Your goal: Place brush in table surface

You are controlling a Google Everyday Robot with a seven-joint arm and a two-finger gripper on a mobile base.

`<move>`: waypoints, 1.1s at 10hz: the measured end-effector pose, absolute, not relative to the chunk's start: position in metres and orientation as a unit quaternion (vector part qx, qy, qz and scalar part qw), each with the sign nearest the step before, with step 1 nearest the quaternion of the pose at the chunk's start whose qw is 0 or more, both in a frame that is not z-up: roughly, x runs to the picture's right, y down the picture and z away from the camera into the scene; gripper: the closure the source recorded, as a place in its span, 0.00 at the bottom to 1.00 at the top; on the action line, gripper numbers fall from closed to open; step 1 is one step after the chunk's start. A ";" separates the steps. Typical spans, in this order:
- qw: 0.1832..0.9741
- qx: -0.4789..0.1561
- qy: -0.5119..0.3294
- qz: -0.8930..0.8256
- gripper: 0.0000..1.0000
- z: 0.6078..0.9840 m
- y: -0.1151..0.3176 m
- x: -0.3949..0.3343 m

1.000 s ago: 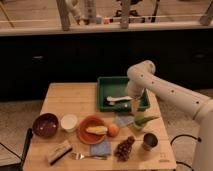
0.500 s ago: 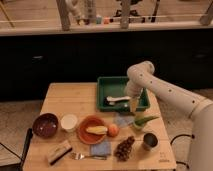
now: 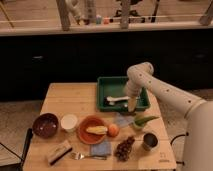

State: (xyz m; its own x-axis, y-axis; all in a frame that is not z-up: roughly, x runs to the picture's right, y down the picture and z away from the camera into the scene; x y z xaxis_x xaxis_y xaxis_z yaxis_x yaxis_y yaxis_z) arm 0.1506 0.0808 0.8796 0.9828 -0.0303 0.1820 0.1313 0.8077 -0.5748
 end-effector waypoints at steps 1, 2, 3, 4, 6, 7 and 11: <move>0.947 -0.308 -0.084 -0.039 0.20 0.883 0.081 0.148; 0.947 -0.308 -0.085 -0.035 0.20 0.885 0.081 0.148; 0.947 -0.308 -0.085 -0.031 0.20 0.886 0.082 0.148; 0.947 -0.309 -0.086 -0.028 0.20 0.888 0.082 0.147; 0.947 -0.308 -0.086 -0.028 0.20 0.889 0.080 0.146; 0.947 -0.307 -0.085 -0.031 0.20 0.885 0.075 0.147; 0.947 -0.307 -0.082 -0.041 0.20 0.876 0.058 0.149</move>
